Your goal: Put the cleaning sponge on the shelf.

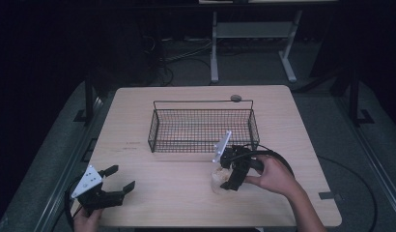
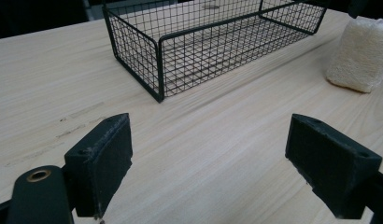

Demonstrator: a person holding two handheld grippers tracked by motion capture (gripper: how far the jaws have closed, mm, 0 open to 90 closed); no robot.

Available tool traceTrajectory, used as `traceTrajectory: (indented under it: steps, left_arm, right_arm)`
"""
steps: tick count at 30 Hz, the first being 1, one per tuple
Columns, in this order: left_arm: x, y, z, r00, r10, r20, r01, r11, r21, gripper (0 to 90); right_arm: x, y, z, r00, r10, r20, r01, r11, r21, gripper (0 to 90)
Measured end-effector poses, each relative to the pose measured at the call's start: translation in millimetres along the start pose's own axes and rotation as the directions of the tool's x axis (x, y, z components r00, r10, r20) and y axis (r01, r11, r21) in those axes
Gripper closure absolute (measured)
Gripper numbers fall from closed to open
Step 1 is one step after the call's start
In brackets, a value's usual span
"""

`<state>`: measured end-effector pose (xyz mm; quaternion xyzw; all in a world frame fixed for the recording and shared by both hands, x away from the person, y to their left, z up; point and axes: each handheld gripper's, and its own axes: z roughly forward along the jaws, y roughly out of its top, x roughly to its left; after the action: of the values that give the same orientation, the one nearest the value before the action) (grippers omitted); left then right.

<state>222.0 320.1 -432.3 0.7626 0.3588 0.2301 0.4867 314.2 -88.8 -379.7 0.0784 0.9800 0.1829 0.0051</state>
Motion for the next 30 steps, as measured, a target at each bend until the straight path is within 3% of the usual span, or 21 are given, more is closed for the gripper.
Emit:
traceTrajectory:
  steps: [14,19,30]
  left_arm:
    - [0.2,0.2,-0.3,1.0000,-0.002,0.000,0.002,1.0000,-0.001,14.1]
    - [0.4,0.3,-1.1,1.0000,-0.007,-0.003,0.007,1.0000,-0.005,14.1]
    - [0.4,0.7,-2.2,1.0000,-0.004,-0.004,0.004,1.0000,-0.008,14.0]
  right_arm:
    - [-5.4,7.6,10.4,0.9998,0.002,-0.021,-0.002,0.999,0.038,16.9]
    - [-7.3,8.6,14.8,0.9994,0.003,-0.035,-0.001,0.998,0.059,26.2]
    - [-4.8,10.3,0.7,0.9993,-0.009,-0.037,0.011,0.999,0.032,27.9]
